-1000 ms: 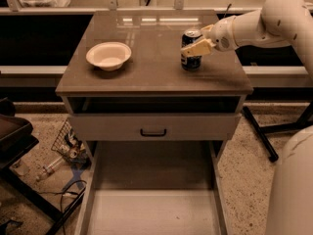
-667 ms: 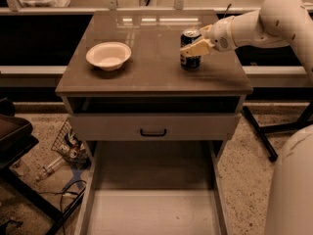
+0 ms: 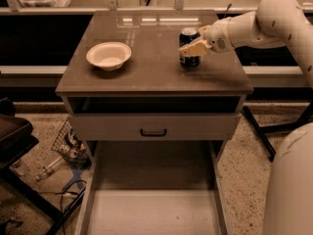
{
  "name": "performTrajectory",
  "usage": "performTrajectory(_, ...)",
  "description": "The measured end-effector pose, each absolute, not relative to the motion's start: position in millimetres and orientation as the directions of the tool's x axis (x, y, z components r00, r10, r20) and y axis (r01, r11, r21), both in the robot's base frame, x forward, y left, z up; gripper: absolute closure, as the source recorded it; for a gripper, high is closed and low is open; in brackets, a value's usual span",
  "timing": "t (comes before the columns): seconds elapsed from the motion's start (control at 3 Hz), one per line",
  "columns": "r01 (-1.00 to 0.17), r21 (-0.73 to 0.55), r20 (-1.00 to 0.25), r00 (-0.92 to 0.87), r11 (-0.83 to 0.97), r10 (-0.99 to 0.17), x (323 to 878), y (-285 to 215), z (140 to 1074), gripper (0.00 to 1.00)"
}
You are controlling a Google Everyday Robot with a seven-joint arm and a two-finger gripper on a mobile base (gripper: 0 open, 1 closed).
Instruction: Pick pepsi can from middle drawer and place on counter
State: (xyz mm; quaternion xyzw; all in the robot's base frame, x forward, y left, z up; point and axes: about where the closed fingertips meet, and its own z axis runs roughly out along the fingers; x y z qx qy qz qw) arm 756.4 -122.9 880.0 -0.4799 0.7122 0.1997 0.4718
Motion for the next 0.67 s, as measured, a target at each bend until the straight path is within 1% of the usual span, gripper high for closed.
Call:
performTrajectory(0.33, -0.875, -0.164, -0.864, -0.094, 0.454, -0.495, 757.0, -118.7, 877.6, 0.0)
performTrajectory(0.67, -0.875, -0.164, -0.864, -0.094, 0.454, -0.495, 757.0, -118.7, 877.6, 0.0)
